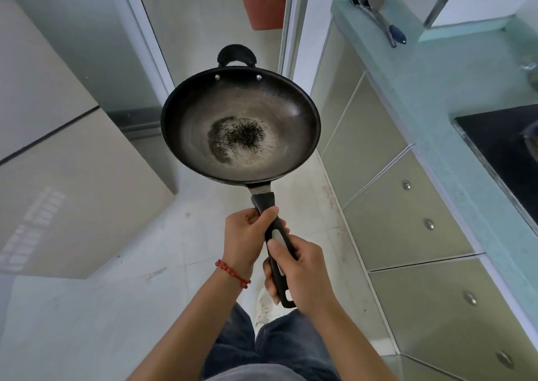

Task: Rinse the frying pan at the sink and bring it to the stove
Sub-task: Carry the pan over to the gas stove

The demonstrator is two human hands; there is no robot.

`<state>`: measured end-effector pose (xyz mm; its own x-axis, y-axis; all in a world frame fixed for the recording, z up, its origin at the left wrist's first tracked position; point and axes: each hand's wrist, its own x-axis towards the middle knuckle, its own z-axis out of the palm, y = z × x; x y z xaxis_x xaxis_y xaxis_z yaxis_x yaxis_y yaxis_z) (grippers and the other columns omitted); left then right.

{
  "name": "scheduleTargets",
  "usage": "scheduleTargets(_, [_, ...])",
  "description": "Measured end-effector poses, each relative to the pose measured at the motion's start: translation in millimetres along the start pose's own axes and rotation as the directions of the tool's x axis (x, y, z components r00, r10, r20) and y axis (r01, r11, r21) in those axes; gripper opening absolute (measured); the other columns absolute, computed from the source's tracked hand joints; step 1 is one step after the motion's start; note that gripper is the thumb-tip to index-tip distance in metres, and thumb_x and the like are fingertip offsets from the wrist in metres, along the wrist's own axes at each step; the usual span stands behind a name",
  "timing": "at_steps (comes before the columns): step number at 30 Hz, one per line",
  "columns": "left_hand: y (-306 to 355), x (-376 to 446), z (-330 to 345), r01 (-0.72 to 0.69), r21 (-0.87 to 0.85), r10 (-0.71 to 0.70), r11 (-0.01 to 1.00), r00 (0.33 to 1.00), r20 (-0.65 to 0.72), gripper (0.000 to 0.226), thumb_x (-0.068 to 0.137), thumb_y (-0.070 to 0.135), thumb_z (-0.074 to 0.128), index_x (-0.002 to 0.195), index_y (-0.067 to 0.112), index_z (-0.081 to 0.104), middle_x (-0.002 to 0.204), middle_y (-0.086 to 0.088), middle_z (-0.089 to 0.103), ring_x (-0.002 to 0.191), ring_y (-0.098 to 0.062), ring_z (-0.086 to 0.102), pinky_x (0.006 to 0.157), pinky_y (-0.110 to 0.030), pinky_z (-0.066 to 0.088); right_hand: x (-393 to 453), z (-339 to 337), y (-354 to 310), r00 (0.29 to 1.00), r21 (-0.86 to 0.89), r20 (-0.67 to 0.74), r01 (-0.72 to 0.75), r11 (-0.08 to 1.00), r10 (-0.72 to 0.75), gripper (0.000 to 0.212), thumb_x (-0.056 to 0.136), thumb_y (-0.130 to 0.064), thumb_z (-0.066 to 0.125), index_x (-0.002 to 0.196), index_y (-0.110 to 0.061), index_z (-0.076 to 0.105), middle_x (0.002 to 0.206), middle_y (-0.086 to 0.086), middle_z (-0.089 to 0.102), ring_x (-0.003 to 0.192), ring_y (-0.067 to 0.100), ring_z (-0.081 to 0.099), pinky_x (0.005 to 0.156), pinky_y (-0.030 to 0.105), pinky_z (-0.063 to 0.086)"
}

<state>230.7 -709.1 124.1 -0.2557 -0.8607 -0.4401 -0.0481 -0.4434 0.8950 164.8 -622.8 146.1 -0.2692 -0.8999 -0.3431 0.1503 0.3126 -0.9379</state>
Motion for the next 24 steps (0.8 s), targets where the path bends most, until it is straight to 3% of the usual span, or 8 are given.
scheduleTargets(7, [29.8, 70.7, 30.9, -0.013, 0.046, 0.009, 0.999, 0.996, 0.085, 0.029, 0.081, 0.016, 0.062, 0.053, 0.013, 0.067, 0.055, -0.004, 0.071, 0.053, -0.018, 0.068, 0.052, -0.022, 0.055, 67.9, -23.2, -26.6, 0.997, 0.021, -0.081, -0.014, 1.0, 0.015, 0.031, 0.093, -0.02, 0.05, 0.062, -0.018, 0.054, 0.048, 0.002, 0.057, 0.033, 0.02, 0.048, 0.035, 0.021, 0.041])
scheduleTargets(15, [83.5, 181.2, 55.2, -0.058, 0.151, 0.018, 0.987, 0.968, 0.252, 0.027, 0.082, 0.015, 0.06, 0.057, 0.006, 0.068, 0.054, -0.003, 0.07, 0.054, -0.018, 0.067, 0.054, -0.022, 0.054, 169.3, -24.9, -65.3, 0.965, 0.077, -0.26, -0.002, 0.997, 0.022, 0.032, 0.093, -0.023, 0.05, 0.062, -0.016, 0.055, 0.048, 0.001, 0.059, 0.034, 0.017, 0.049, 0.036, 0.02, 0.042])
scheduleTargets(24, [143.5, 276.3, 102.4, -0.145, 0.25, 0.012, 0.957, 0.885, 0.465, 0.025, 0.08, 0.016, 0.06, 0.062, 0.0, 0.068, 0.055, -0.006, 0.07, 0.053, -0.017, 0.067, 0.051, -0.02, 0.052, 257.0, -39.5, -111.9, 0.88, 0.202, -0.475, 0.098, 0.975, 0.01, 0.04, 0.094, -0.02, 0.046, 0.055, -0.017, 0.05, 0.049, 0.01, 0.056, 0.031, 0.02, 0.045, 0.035, 0.02, 0.039])
